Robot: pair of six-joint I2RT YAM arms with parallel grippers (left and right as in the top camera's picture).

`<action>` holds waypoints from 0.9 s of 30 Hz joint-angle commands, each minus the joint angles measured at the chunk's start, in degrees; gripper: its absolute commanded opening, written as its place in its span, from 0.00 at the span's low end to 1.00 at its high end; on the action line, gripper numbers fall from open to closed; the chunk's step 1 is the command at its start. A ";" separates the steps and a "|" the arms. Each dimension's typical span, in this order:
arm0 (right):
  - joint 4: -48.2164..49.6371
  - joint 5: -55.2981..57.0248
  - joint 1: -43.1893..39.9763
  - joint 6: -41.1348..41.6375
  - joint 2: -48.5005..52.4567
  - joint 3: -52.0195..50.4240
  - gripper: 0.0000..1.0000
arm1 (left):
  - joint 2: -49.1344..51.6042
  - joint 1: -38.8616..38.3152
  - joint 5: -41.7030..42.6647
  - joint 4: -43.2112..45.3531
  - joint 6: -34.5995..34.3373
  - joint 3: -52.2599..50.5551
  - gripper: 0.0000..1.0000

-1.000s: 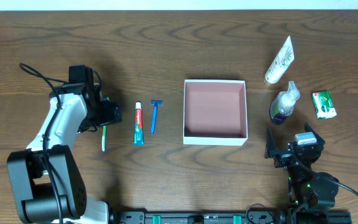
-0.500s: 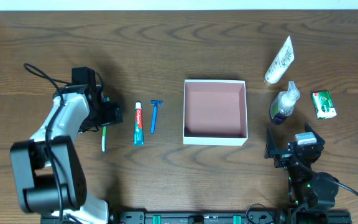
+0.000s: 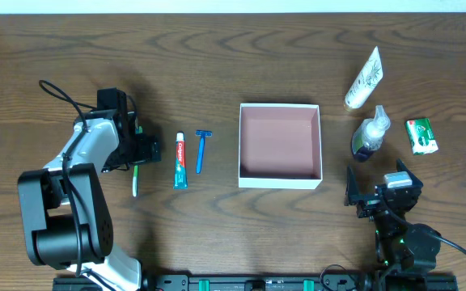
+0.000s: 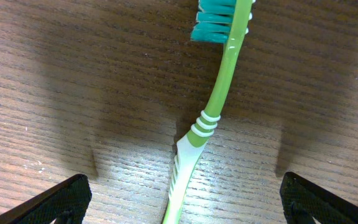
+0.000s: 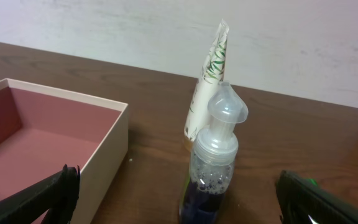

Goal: Pack container
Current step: 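Lower the left gripper and close it on the toothbrush handle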

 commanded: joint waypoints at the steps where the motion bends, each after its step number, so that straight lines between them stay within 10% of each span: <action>1: -0.04 0.00 0.68 -0.81 -0.37 -0.28 0.99 | 0.31 0.07 -0.61 -0.11 0.76 -0.24 0.98; 27: -0.04 0.00 0.68 -0.81 -0.37 -0.28 0.99 | 1.92 0.07 -0.63 -0.35 1.42 -0.26 0.94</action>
